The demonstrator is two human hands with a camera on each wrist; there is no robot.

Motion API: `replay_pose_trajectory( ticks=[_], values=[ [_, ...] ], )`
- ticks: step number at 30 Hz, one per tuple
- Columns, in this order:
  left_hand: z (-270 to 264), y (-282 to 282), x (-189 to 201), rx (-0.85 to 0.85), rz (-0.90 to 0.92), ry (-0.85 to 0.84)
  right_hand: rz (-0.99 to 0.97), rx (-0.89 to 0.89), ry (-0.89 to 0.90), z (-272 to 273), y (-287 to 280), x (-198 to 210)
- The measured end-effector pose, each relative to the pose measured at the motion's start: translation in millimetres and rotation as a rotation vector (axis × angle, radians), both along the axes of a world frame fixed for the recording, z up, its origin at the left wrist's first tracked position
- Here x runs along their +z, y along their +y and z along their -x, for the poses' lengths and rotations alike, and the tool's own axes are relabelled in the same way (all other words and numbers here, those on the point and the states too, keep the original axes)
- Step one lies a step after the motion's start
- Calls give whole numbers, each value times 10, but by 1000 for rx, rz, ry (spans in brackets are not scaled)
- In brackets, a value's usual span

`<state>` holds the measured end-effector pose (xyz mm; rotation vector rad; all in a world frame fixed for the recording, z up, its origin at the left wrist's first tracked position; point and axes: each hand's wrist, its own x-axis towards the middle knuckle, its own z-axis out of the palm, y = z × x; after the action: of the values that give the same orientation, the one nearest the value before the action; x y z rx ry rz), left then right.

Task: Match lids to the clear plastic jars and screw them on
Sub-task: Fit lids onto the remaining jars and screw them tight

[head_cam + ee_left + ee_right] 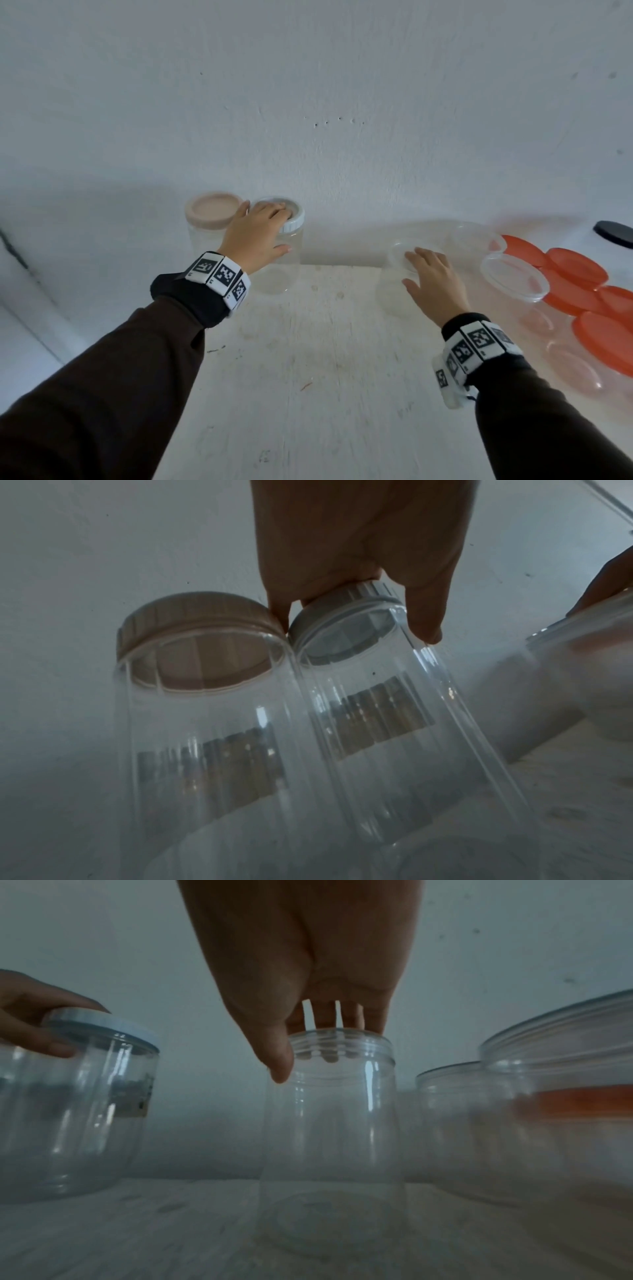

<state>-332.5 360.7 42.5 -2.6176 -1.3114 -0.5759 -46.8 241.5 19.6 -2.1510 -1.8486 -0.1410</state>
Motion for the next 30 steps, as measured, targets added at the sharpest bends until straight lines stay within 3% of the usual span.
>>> replay_pose_trajectory(
  ticks=[10, 30],
  values=[
    [-10, 19, -6, 16, 28, -17, -30, 264, 70, 617, 486, -55],
    [-20, 3, 6, 47, 44, -24, -59, 332, 115, 899, 725, -128]
  ],
)
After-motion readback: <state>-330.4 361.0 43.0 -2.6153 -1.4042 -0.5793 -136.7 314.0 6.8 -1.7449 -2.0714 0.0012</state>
